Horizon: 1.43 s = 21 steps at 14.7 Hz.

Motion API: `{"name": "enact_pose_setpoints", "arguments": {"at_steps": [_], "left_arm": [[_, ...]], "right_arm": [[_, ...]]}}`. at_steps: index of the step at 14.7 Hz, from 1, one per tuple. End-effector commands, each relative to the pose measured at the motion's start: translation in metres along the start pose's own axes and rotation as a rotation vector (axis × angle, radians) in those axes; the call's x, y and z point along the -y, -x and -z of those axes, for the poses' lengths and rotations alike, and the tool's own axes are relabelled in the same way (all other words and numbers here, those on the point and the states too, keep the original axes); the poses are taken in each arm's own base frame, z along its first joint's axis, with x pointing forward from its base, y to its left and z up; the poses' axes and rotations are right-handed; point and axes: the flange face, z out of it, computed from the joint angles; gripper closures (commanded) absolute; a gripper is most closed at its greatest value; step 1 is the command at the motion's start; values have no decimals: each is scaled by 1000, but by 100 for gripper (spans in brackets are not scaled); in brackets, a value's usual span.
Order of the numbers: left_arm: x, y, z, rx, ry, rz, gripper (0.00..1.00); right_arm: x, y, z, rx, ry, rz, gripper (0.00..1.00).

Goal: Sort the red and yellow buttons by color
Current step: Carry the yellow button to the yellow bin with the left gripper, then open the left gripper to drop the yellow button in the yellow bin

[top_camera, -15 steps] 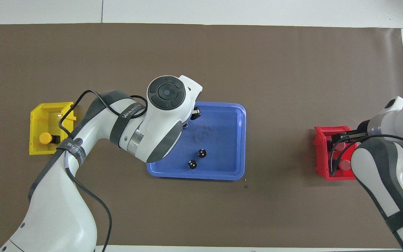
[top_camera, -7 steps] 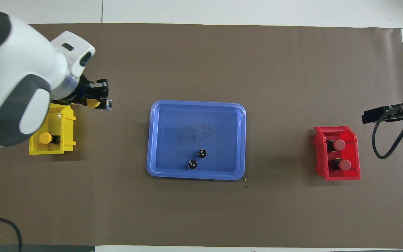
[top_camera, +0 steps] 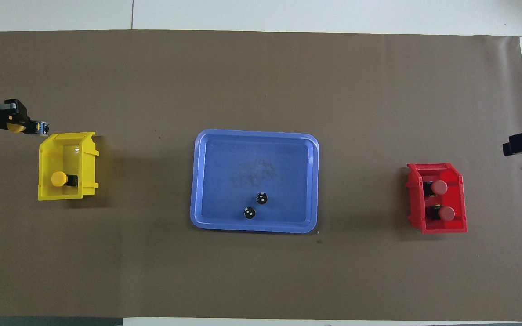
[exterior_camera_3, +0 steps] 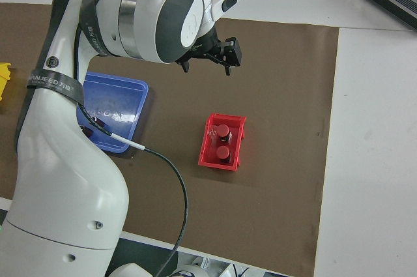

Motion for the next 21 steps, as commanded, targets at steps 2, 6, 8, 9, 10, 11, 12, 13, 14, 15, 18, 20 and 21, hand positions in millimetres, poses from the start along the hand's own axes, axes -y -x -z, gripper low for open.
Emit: {"name": "enact_pose_setpoints", "arguments": {"at_steps": [2, 6, 8, 9, 10, 11, 12, 13, 14, 15, 18, 20, 21], "left_arm": [[1, 8, -27, 1, -27, 126, 98], [-8, 21, -62, 1, -26, 98, 98], [-9, 24, -73, -1, -27, 96, 98], [-10, 26, -77, 1, -28, 93, 98], [-10, 26, -78, 3, -31, 91, 98], [-10, 29, -85, 11, -33, 90, 98], [-10, 28, -91, -5, -34, 88, 98], [-10, 28, -96, -14, -33, 87, 98], [-10, 28, -102, -24, -32, 87, 98], [-10, 28, -110, -20, -32, 86, 98], [-11, 32, -130, -24, -31, 80, 98], [-9, 29, -128, -33, -31, 60, 70], [-10, 29, -129, -25, -32, 25, 53]], "right_arm": [[-3, -12, 2, 14, 25, -6, 0], [-12, -18, -8, 50, 15, -21, 0], [-12, -12, 3, 37, 15, -24, 0], [-15, -6, 8, 32, 14, -31, 0], [-13, -2, 6, 55, 11, -30, 0], [-13, -1, 6, 63, 12, -34, 0], [-18, 0, 5, 69, 10, -42, 0], [-23, 3, 2, 78, 6, -48, 0], [-26, 8, -2, 92, 3, -55, 0], [-28, 8, -3, 90, 2, -56, 0], [-24, 8, -2, 90, 3, -52, 0], [-21, 8, -1, 86, 6, -48, 0], [-19, 8, -1, 92, 6, -43, 0]]}}
